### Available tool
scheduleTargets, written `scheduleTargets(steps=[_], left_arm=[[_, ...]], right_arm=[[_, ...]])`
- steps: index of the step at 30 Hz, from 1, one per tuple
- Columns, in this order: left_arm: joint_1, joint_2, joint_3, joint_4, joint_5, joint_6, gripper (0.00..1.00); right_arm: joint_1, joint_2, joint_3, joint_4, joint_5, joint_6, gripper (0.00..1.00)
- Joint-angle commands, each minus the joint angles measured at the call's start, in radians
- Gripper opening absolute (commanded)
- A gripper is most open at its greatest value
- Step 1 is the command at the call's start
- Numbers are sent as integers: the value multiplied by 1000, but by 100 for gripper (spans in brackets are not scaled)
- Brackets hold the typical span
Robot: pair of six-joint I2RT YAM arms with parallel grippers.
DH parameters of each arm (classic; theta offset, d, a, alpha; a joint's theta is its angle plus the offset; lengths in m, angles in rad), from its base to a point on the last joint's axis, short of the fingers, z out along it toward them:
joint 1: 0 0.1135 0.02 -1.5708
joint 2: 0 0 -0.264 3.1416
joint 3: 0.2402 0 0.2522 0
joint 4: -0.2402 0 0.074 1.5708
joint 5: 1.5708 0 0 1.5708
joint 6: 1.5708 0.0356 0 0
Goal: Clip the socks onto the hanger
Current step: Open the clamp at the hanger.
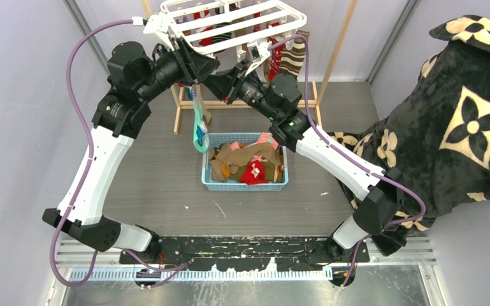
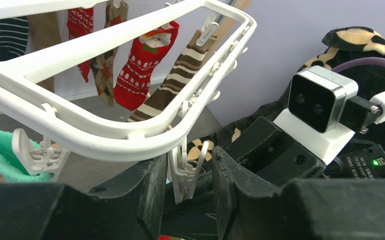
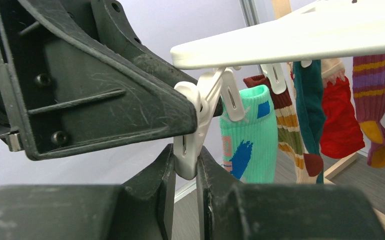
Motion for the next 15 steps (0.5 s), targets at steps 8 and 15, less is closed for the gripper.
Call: scheduleTargets(steps=[8,15], left_arm=[[26,14,56,79,33,7,12],[35,-12,14,73,19,11,7]], right_arm=[[3,-47,44,-94,-79,-42,58],[-49,-207,-86,-317,111,-112,100]])
